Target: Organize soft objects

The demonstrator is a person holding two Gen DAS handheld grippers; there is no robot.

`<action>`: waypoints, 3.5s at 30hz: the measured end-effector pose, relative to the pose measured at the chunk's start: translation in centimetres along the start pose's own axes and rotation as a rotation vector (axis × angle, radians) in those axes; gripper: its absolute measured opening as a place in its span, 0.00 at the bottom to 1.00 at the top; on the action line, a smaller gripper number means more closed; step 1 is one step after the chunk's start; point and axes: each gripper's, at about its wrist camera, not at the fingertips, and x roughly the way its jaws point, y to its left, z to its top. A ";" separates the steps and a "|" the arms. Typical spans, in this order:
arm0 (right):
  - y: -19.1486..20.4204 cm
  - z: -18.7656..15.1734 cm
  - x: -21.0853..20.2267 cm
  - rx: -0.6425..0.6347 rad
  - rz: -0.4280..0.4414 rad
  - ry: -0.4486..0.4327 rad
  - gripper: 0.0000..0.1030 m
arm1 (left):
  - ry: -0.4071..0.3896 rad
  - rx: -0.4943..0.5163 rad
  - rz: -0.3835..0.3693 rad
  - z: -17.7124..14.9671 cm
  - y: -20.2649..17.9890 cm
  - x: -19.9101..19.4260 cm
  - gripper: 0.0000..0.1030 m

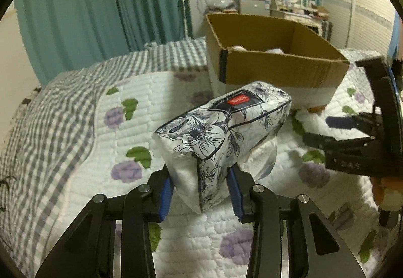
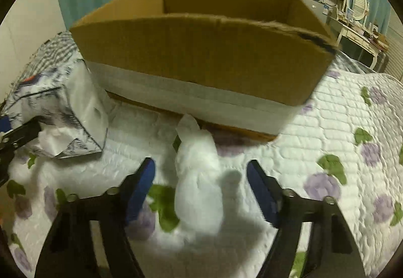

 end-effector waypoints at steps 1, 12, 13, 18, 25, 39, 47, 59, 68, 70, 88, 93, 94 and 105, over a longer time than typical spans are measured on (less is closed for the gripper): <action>0.1 0.1 0.4 -0.003 0.001 0.005 0.51 | -0.003 0.008 0.012 0.0 -0.1 0.0 0.37; 1.3 -0.7 -1.8 -0.029 0.011 -0.023 0.30 | -0.004 0.014 -0.048 0.3 -0.9 -1.2 0.37; 1.4 -0.9 -2.5 -0.030 0.015 -0.031 0.30 | -0.015 0.022 -0.063 0.6 -1.2 -1.9 0.37; 1.5 -0.8 -6.6 -0.051 0.017 -0.089 0.30 | -0.071 0.020 -0.112 2.5 -1.9 -5.4 0.37; 0.3 2.4 -13.1 -0.054 -0.006 -0.202 0.30 | -0.166 0.045 -0.121 7.1 -2.7 -9.0 0.37; -3.6 11.2 -13.8 -0.045 -0.031 -0.265 0.30 | -0.162 0.110 -0.117 16.4 -4.8 0.9 0.38; -6.0 13.6 -6.6 -0.002 -0.011 -0.205 0.30 | -0.153 0.126 -0.129 17.4 -6.1 7.3 0.54; -7.3 15.3 -3.1 0.053 0.022 -0.180 0.59 | -0.182 0.081 -0.047 17.2 -5.3 6.5 0.66; -6.5 15.7 -11.7 0.096 -0.047 -0.277 0.76 | -0.303 0.027 -0.001 17.2 -3.4 -3.9 0.67; -6.2 15.5 -14.7 0.095 -0.055 -0.312 0.76 | -0.360 0.010 0.000 17.1 -2.8 -7.8 0.67; 0.7 7.7 -35.2 -0.003 -0.176 -0.603 1.00 | -0.668 -0.031 0.061 10.9 -1.1 -23.4 0.95; 0.3 5.2 -33.0 0.038 -0.189 -0.677 1.00 | -0.615 -0.079 0.048 8.3 0.1 -18.7 0.95; 0.1 4.8 -32.3 0.050 -0.177 -0.679 1.00 | -0.602 -0.087 0.056 7.9 0.2 -17.6 0.95; -1.8 1.2 -20.2 0.112 -0.142 -0.534 1.00 | -0.505 -0.093 0.092 3.4 -1.3 -11.4 0.95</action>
